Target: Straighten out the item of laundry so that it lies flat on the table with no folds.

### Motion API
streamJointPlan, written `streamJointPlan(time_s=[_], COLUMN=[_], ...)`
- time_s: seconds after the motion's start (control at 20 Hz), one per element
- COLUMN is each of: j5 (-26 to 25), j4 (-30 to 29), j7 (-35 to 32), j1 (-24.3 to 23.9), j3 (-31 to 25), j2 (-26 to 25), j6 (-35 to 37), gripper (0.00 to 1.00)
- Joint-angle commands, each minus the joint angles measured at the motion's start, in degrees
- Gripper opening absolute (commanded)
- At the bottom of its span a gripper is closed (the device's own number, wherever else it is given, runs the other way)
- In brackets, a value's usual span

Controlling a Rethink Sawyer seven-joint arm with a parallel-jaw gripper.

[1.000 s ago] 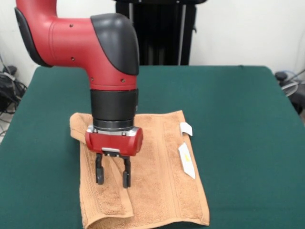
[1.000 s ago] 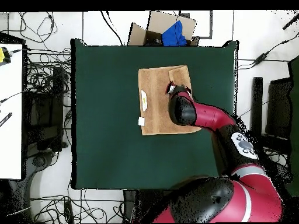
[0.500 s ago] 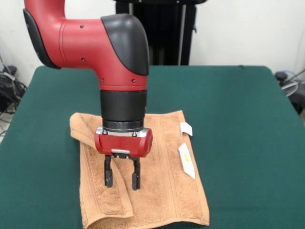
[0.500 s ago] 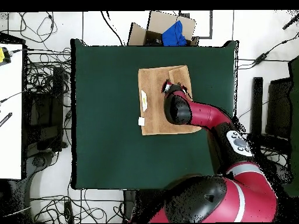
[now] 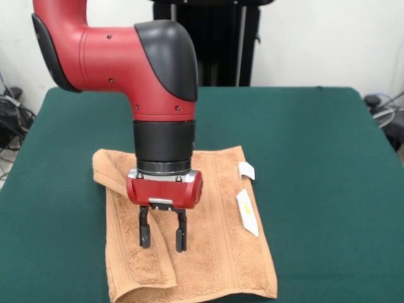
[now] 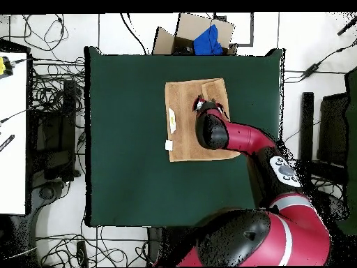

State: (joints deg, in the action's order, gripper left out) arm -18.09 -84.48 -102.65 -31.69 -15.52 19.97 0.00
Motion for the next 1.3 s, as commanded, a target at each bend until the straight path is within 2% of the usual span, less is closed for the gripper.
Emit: streamJointPlan(time_s=[0.05,0.85,1.3], j5=[-2.32,-2.00,-1.55], j4=[-1.29,0.81,2.85], j7=[-3.99,-2.14,-1.72], j1=[0.84,1.89,3.55], j3=[-4.24,-3.70,-1.65], j2=[-2.48,-4.66,-5.74], j6=[0.77,4.36,6.27], gripper=[1.00,1.00,1.00])
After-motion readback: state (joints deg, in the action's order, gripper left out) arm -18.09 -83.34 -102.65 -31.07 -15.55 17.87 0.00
